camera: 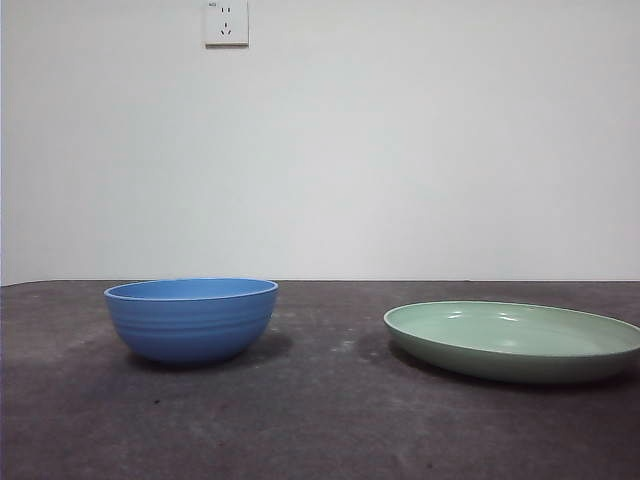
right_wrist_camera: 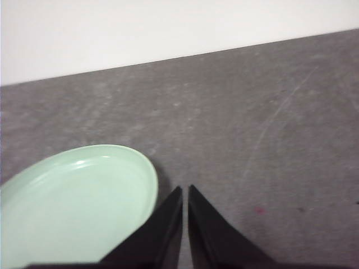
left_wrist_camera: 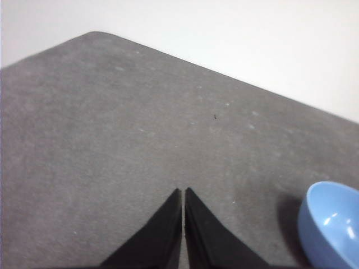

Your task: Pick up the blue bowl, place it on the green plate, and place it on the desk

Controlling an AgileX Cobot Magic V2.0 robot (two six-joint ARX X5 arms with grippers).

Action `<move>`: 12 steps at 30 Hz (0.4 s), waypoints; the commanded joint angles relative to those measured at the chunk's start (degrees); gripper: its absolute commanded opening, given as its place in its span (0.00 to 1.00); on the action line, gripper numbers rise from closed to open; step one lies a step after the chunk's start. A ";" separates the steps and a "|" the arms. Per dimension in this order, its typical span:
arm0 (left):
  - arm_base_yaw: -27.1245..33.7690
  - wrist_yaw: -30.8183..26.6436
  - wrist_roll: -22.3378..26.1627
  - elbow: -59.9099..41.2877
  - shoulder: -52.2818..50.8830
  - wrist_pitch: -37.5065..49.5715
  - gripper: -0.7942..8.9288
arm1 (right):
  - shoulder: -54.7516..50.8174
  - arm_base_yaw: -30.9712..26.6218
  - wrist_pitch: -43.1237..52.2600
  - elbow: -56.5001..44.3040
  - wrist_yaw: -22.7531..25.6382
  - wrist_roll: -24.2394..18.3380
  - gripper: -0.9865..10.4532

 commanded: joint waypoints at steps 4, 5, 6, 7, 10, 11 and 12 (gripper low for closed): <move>0.15 1.27 -7.10 3.10 -0.07 -0.48 0.09 | -0.13 -0.02 1.03 2.03 -0.63 6.95 0.10; 0.15 1.79 -7.17 3.93 -0.04 -0.57 0.09 | -0.13 -0.02 1.03 2.84 -0.61 6.93 0.10; 0.15 2.51 -7.26 4.98 0.07 -0.76 0.09 | -0.11 -0.02 1.03 3.93 -0.61 6.93 0.10; 0.15 3.52 -7.50 6.08 0.13 -0.98 0.09 | -0.11 -0.02 0.92 4.90 -0.55 6.93 0.10; 0.15 4.87 -7.58 10.10 0.81 -3.23 0.09 | -0.02 -0.02 0.39 8.55 -0.52 6.91 0.10; 0.15 4.87 -7.54 11.37 1.18 -4.09 0.09 | 0.15 -0.02 -0.04 9.70 -0.52 6.88 0.10; 0.15 4.87 -7.34 12.94 1.75 -5.20 0.09 | 0.57 -0.02 -0.66 11.15 -0.55 6.84 0.10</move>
